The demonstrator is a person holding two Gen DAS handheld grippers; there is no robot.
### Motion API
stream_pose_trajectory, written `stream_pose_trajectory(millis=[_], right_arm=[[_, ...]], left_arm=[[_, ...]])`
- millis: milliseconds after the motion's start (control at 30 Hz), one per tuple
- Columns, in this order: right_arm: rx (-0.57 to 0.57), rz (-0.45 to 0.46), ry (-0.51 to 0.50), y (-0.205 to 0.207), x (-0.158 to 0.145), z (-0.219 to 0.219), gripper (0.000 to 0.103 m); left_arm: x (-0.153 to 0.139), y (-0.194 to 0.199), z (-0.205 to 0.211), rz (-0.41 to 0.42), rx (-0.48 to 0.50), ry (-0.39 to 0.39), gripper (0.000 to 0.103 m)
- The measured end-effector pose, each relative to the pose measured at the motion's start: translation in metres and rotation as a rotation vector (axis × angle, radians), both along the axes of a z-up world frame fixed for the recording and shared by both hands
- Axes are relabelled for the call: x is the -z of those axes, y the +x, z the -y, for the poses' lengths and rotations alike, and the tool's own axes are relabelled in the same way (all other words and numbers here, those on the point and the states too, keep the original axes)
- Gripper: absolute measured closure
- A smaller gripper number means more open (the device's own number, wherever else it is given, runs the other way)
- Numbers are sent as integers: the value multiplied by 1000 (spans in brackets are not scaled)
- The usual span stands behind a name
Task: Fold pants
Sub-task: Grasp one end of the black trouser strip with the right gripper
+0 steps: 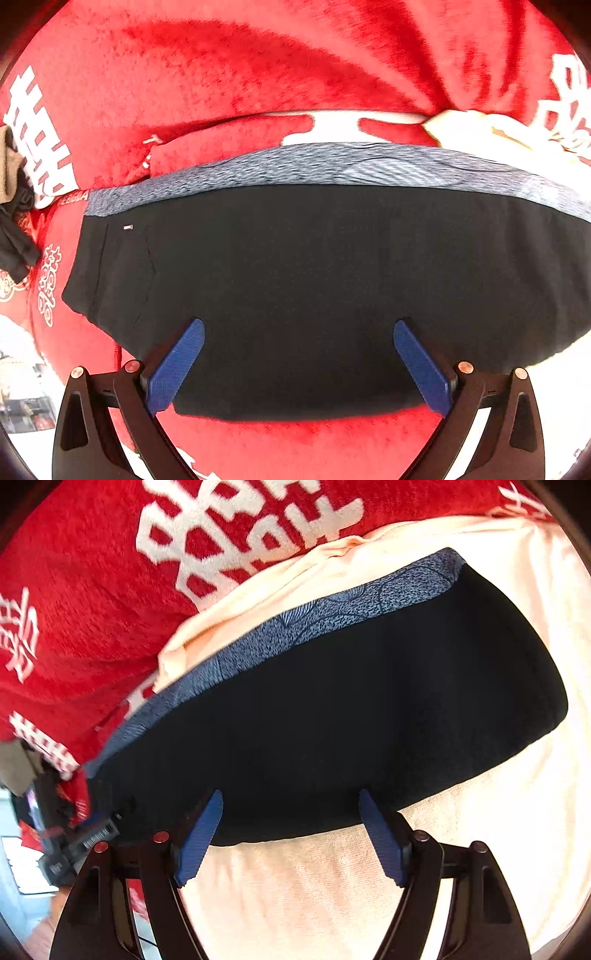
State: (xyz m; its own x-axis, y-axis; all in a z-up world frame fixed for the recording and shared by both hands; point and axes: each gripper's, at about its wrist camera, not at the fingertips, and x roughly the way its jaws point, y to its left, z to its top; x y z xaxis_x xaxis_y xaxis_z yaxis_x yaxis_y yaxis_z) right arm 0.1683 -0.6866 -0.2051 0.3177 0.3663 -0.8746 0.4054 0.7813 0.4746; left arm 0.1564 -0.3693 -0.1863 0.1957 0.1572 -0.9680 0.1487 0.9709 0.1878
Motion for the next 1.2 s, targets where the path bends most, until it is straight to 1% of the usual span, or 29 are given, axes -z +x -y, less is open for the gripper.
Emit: stream_pose_trajectory(millis=[167, 267, 333, 433, 467, 533, 567, 600, 667, 700, 733, 767, 833, 867, 900, 933, 1000, 1033, 1100, 1200], right_arm=[[118, 63, 211, -24, -1, 25, 24], [173, 91, 289, -44, 2, 39, 24], [204, 104, 316, -55, 4, 45, 26], [291, 119, 328, -74, 11, 63, 30], [332, 126, 331, -80, 13, 71, 31], [406, 134, 336, -87, 17, 89, 32], [444, 138, 337, -91, 18, 98, 32], [484, 135, 338, -94, 21, 107, 35], [542, 129, 375, -95, 29, 125, 78], [550, 120, 386, -90, 32, 130, 98], [552, 134, 406, -87, 30, 135, 98], [540, 173, 425, -85, 24, 138, 98], [494, 220, 416, -81, 10, 138, 97], [472, 226, 399, -80, 5, 138, 94], [458, 202, 346, -81, 4, 138, 87], [453, 183, 327, -82, 6, 136, 66], [479, 171, 360, -91, 15, 134, 49], [500, 169, 392, -97, 22, 134, 48], [527, 172, 423, -104, 31, 133, 48], [573, 196, 478, -110, 44, 133, 48]], left_arm=[[-10, -9, 38, -13, 76, -57, 0], [-10, -11, 70, -23, 120, -105, 0], [-6, -11, 93, -21, 154, -118, 0], [9, -10, 118, -22, 193, -93, 0], [17, -9, 124, -36, 195, -81, 0], [25, -8, 128, -37, 179, -75, 0], [25, -8, 127, -37, 171, -81, 0], [24, -7, 126, -45, 164, -87, 0], [18, -6, 126, -45, 161, -88, 0], [13, -6, 127, -26, 177, -81, 0], [10, -8, 130, -6, 199, -71, 0], [11, -9, 133, 0, 217, -61, 0], [19, -11, 137, -12, 232, -36, 0], [21, -10, 136, -7, 216, -42, 0], [21, -10, 135, -6, 197, -53, 0], [21, -9, 133, -12, 179, -64, 0], [21, -8, 130, -14, 167, -77, 0], [21, -7, 128, -12, 168, -78, 0], [20, -7, 128, -2, 183, -67, 0], [15, -17, 137, 16, 207, -54, 0]])
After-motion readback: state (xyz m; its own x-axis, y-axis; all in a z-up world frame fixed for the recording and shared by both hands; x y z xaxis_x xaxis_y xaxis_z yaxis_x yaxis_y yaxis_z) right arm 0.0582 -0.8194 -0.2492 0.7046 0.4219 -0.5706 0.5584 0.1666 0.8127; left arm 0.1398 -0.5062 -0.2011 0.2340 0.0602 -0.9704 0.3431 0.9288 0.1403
